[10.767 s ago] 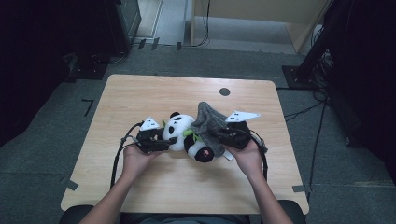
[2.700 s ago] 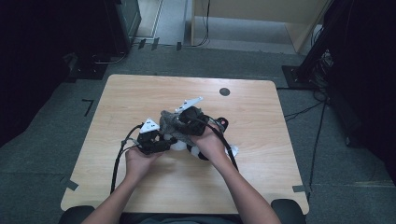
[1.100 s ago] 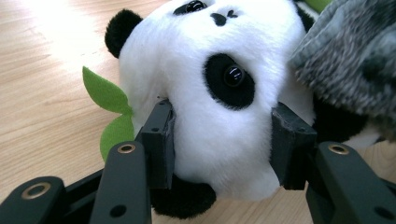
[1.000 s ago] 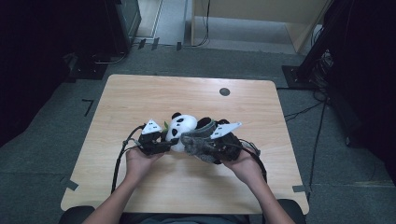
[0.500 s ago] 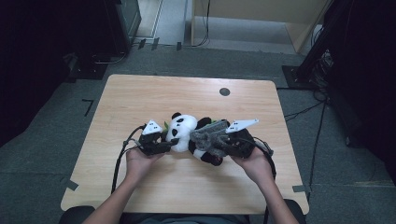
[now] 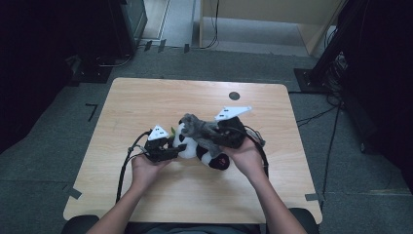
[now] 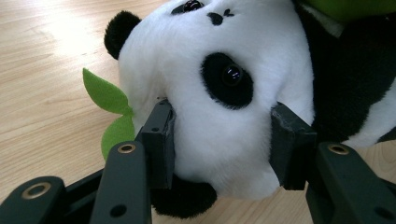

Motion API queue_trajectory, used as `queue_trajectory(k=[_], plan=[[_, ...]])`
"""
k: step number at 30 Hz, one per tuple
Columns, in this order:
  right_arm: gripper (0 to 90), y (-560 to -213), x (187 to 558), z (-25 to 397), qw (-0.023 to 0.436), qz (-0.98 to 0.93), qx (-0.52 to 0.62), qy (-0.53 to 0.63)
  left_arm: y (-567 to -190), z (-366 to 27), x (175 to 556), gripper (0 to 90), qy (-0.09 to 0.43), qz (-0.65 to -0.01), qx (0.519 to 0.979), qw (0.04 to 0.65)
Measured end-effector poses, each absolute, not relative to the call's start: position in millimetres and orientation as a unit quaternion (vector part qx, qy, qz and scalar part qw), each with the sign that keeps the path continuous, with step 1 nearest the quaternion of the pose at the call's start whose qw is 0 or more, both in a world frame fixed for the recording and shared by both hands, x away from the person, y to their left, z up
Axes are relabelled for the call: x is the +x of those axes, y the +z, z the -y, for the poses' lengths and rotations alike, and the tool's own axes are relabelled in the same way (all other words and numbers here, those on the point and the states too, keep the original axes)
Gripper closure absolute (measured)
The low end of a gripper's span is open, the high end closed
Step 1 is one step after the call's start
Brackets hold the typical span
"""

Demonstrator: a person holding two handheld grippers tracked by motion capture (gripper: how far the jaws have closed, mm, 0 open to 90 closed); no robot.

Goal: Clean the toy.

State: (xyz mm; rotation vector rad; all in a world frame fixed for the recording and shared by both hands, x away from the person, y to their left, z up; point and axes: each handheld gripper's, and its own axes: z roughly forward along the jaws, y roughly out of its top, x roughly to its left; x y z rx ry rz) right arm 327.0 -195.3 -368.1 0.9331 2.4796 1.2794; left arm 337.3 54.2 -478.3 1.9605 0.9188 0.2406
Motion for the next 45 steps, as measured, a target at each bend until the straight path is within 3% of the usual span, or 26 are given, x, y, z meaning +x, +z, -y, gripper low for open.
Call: queue_trajectory(k=[9, 12, 22, 33, 45], plan=[[83.0, -406.3, 349.5, 131.7, 0.125, -0.878, 0.298, 0.354, -478.1, -54.3, 336.1, 49.4, 0.1, -0.377, 0.797, 0.46], [83.1, -410.6, 346.1, 131.9, 0.137, -0.878, 0.291, 0.356, -478.7, -55.2, 336.8, 49.4, 0.095, -0.38, 0.797, 0.46], [83.3, -426.1, 315.8, 148.6, 0.151, -0.891, 0.261, 0.341, -479.6, -54.6, 336.8, 49.5, 0.092, -0.371, 0.805, 0.453], [83.7, -421.9, 297.5, 185.5, 0.128, -0.903, 0.253, 0.322, -479.8, -57.5, 340.0, 49.8, 0.078, -0.378, 0.799, 0.462], [83.6, -418.2, 295.7, 247.3, 0.08, -0.854, 0.339, 0.386, -478.7, -54.5, 337.5, 50.3, 0.082, -0.37, 0.804, 0.459]])
